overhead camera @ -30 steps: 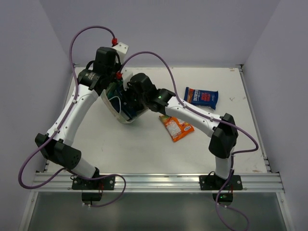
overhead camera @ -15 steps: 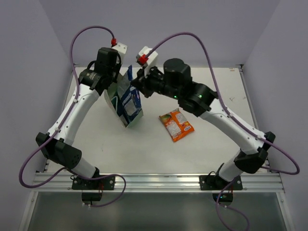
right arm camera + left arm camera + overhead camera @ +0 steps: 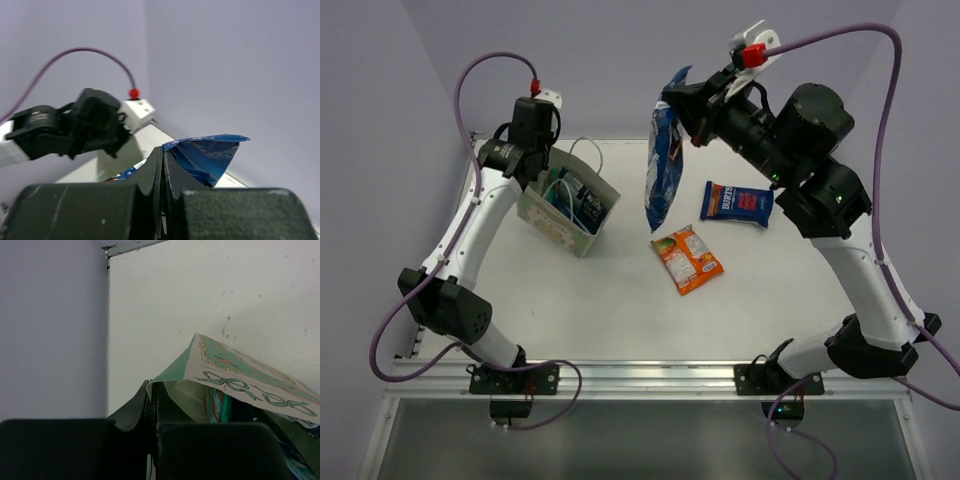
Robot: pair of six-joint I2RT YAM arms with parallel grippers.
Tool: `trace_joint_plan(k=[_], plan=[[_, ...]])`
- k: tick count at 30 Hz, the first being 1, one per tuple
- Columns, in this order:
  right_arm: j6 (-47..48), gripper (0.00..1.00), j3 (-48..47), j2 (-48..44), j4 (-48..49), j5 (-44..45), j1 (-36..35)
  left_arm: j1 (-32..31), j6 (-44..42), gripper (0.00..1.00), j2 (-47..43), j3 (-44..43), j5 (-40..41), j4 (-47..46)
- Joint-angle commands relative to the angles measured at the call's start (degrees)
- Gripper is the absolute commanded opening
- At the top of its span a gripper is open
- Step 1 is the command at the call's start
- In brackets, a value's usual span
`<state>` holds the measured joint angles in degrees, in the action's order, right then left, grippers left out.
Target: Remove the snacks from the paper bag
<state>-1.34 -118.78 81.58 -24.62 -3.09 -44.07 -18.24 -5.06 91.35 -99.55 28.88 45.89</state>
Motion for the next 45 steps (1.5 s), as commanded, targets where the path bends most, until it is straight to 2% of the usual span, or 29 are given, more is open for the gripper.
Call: trace_joint_plan(k=[1,7,10,14,16,19,22,26,28,29,30,31,32,34,36,39,45], plan=[[-2.0,0.00,-0.3,-1.2,1.2,2.0,4.2,2.2,1.8,0.00,-0.6,-2.1,5.1,-1.4],[-3.0,0.00,1.8,5.1,2.8,-0.4,11.5,2.5,1.4,0.00,-0.7,-3.4,2.9,-1.9],[-4.4,0.00,2.3,11.7,6.8,-2.3,12.1,2.5,0.7,0.00,-0.8,-3.7,3.1,-2.1],[-8.7,0.00,-1.8,22.5,10.9,-7.6,12.3,2.9,0.8,0.00,-1.5,-3.1,3.3,-1.9],[-10.5,0.00,-1.2,27.2,16.6,-10.3,12.5,2.9,-0.2,0.00,-2.2,-2.4,2.8,-2.6],[-16.4,0.00,4.5,29.7,26.4,-15.7,13.7,2.9,-1.8,0.00,-3.2,-0.7,1.0,-4.7],[-21.8,0.00,14.3,29.3,34.5,-18.0,16.5,2.9,-3.3,0.00,-3.2,-0.5,-0.7,-5.4],[-23.0,0.00,27.3,28.4,35.1,-16.3,21.5,2.7,-4.5,0.00,-3.1,-0.3,-5.0,-5.9],[-22.7,0.00,30.9,27.6,32.9,-13.9,25.0,2.6,-4.8,0.00,-2.6,0.1,-5.2,-5.9],[-22.3,0.07,32.5,27.0,31.2,-12.7,26.0,2.6,-5.0,0.00,-2.4,0.1,-5.3,-5.8],[-21.4,0.18,32.6,26.8,26.5,-11.5,27.1,2.5,-5.0,0.00,-2.1,0.1,-5.3,-5.7],[-18.9,0.48,32.0,26.6,23.6,-8.7,28.4,2.5,-5.0,0.00,-2.0,0.0,-5.3,-5.7],[-17.2,0.60,29.9,26.1,20.2,-7.0,28.9,2.5,-5.3,0.00,-2.1,0.0,-5.9,-5.7],[-12.0,0.77,26.8,24.9,11.7,-2.8,28.9,2.4,-5.1,0.00,-2.1,-0.3,-6.4,-5.9],[-10.5,0.82,23.8,21.0,7.4,-2.7,28.4,2.4,-5.0,0.00,-1.8,-0.7,-7.0,-5.8],[-7.7,0.87,23.2,12.8,6.7,-2.5,25.1,2.1,-4.7,0.00,-1.7,-1.6,-7.2,-5.3],[-2.3,0.82,19.9,4.8,6.7,-3.0,8.0,0.9,-4.1,0.00,-2.1,-1.8,-7.0,-4.4]])
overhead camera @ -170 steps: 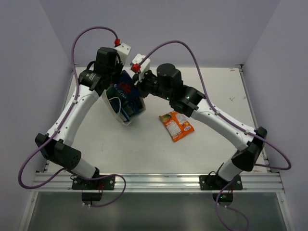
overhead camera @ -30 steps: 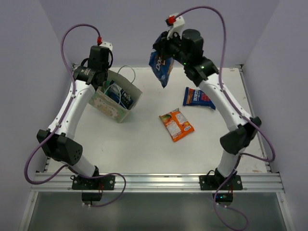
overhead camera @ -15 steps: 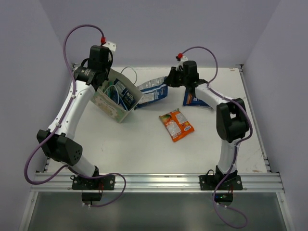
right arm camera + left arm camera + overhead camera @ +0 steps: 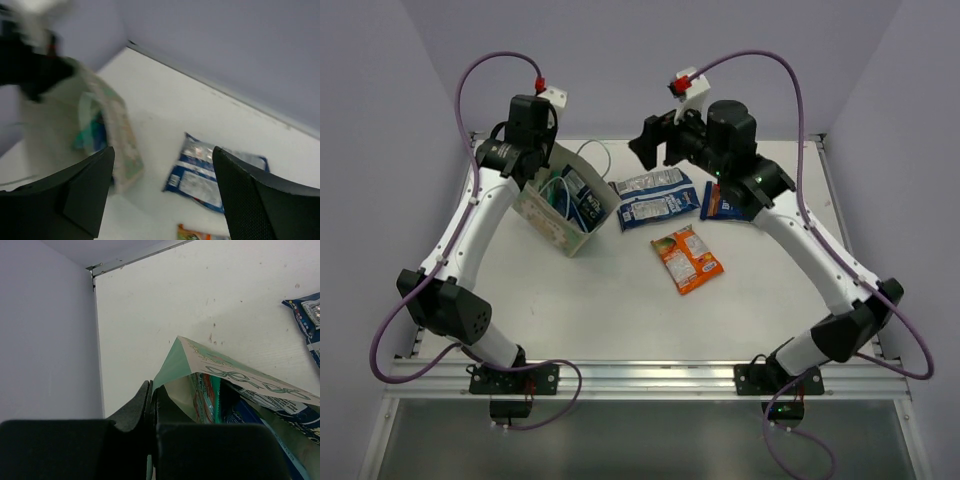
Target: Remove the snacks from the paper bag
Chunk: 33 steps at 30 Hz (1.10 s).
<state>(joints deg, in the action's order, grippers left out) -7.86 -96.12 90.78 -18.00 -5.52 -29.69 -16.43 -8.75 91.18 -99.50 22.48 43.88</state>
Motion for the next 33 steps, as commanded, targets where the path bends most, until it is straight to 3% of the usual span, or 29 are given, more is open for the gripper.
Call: trace_joint_plan(k=[1,6,12,19,27,33], plan=[[4.4,0.81,-3.4,-4.7,0.3,-0.5,-8.2,-0.9,-0.3,0.00,-2.1,-1.7,-0.9,-2.3],[4.0,0.79,-9.5,0.1,-3.0,-1.8,-17.4,-1.0,1.3,0.00,-2.1,-2.4,-2.9,-2.4],[2.5,0.72,-12.0,7.2,-2.6,-1.7,-22.0,-1.0,1.8,0.00,-2.0,-2.7,-2.8,-2.0],[2.1,0.73,-14.5,14.9,-6.3,2.4,-23.0,-1.0,2.8,0.00,-2.1,-3.1,-3.8,-1.7],[1.4,0.82,-13.7,20.0,-7.0,13.8,-22.1,-1.0,2.8,0.00,-3.0,-2.7,-4.7,-1.7],[1.1,0.85,-15.2,24.1,-7.3,14.0,-20.6,-1.0,2.5,0.00,-4.1,-2.0,-6.2,-2.0]])
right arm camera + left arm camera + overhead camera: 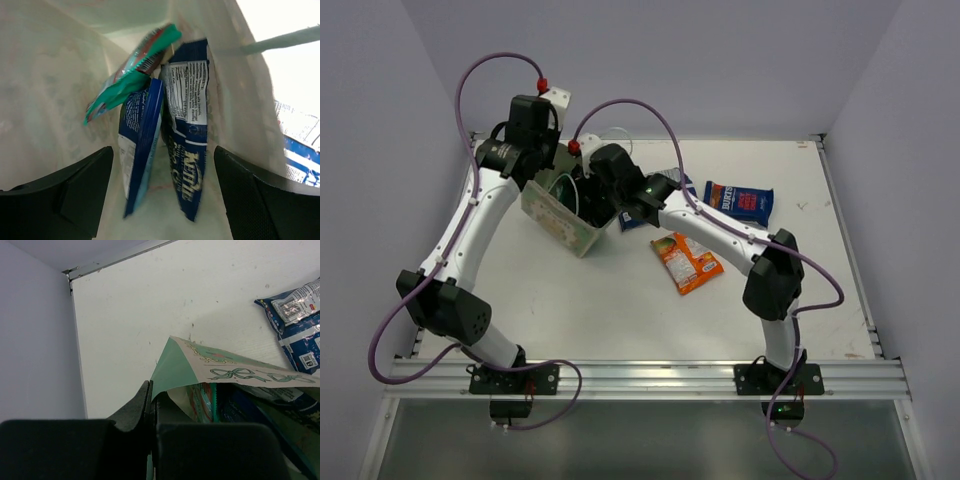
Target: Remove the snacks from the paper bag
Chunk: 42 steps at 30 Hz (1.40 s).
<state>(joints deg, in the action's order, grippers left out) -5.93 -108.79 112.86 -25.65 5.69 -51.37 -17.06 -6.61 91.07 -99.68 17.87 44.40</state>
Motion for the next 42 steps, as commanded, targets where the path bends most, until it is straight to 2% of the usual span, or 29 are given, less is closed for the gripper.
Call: trace_joint_plan(k=[1,5,8,10,11,12,15,19,20,29,34,38,42], plan=[[-0.9,0.85,-3.1,2.6,0.2,1.6,1.4,-0.3,0.3,0.00,-4.1,-1.7,-2.1,-2.7],[-0.7,0.86,-3.7,5.4,1.2,-2.3,2.3,-0.3,-0.4,0.00,-5.0,-1.0,-3.2,-3.6],[0.4,0.80,-2.9,6.1,3.9,-4.5,2.9,-0.3,-0.6,0.00,-5.4,-0.6,-3.5,-4.1],[1.4,0.68,-3.2,6.6,5.4,-5.0,3.1,-0.3,-0.7,0.00,-5.5,-0.5,-3.5,-4.1],[1.8,0.51,-3.2,6.3,6.5,-5.1,3.1,-0.3,-0.6,0.00,-5.6,-0.3,-3.4,-4.1],[2.6,0.40,-2.8,5.3,7.2,-5.1,3.1,-0.3,-0.7,0.00,-5.6,-0.1,-3.2,-4.1],[4.0,0.19,-1.3,1.2,10.7,-5.3,3.1,-0.3,-0.8,0.00,-5.5,0.5,-2.4,-4.2],[5.5,0.08,-1.6,-2.7,12.3,-5.4,3.0,-0.3,-0.4,0.00,-5.2,1.0,-2.0,-4.4],[5.5,0.00,-1.6,-3.4,12.6,-6.6,3.0,-0.3,-0.4,0.00,-5.2,1.2,-1.8,-4.5],[8.7,0.00,-2.7,-15.7,11.4,-12.3,2.9,-0.3,0.8,0.00,-3.3,0.7,4.5,-3.8],[10.2,0.00,-1.8,-20.7,10.5,-11.8,2.9,-0.2,1.4,0.00,-2.1,-1.0,5.9,-3.2],[10.6,0.00,-1.2,-19.4,10.2,-12.1,2.9,-0.3,2.4,0.00,-1.9,-2.3,3.2,-2.9],[10.6,0.00,4.3,-15.7,12.5,-11.9,2.9,-0.3,3.2,0.00,-2.5,-3.4,-0.5,-1.5]])
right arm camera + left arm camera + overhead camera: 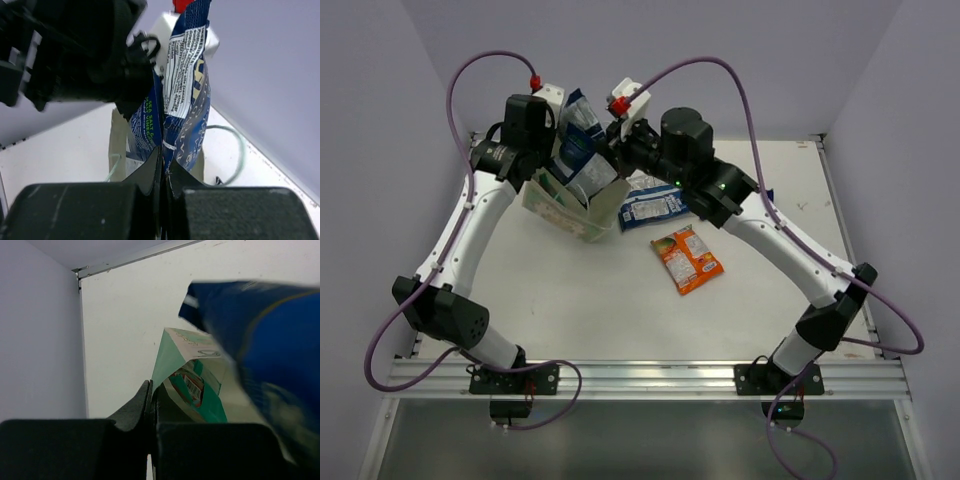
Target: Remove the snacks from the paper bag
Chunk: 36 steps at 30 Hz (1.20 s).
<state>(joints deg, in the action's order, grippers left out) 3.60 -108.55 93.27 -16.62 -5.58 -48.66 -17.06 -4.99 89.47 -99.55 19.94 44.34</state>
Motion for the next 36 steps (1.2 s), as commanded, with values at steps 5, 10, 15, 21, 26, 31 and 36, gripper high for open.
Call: trace_joint_plan(k=[5,10,15,21,26,31,36], plan=[[-0.7,0.00,9.8,7.5,7.8,0.0,0.2,-0.2,2.6,0.00,-1.7,-3.3,-4.3,-0.5],[-2.8,0.00,12.6,8.5,9.1,-0.8,0.5,-0.3,2.5,0.00,-2.4,-1.6,-3.4,-1.1],[-6.1,0.11,10.0,12.2,6.9,-2.7,1.6,-0.2,2.4,0.00,-3.0,-0.4,-5.2,-1.9],[-8.3,0.39,5.8,13.5,4.0,-6.2,3.5,-0.3,1.5,0.00,-4.8,1.9,-5.8,-3.1],[-8.6,0.56,2.1,13.9,3.7,-5.8,3.8,-0.3,1.2,0.00,-5.4,2.9,-6.9,-3.6],[-8.9,0.61,0.3,16.2,1.8,-2.1,3.7,-0.3,1.1,0.00,-5.7,3.4,-7.1,-3.8],[-8.6,0.70,0.3,18.3,0.5,2.9,3.8,-0.3,0.7,0.00,-5.8,3.6,-7.3,-4.1]])
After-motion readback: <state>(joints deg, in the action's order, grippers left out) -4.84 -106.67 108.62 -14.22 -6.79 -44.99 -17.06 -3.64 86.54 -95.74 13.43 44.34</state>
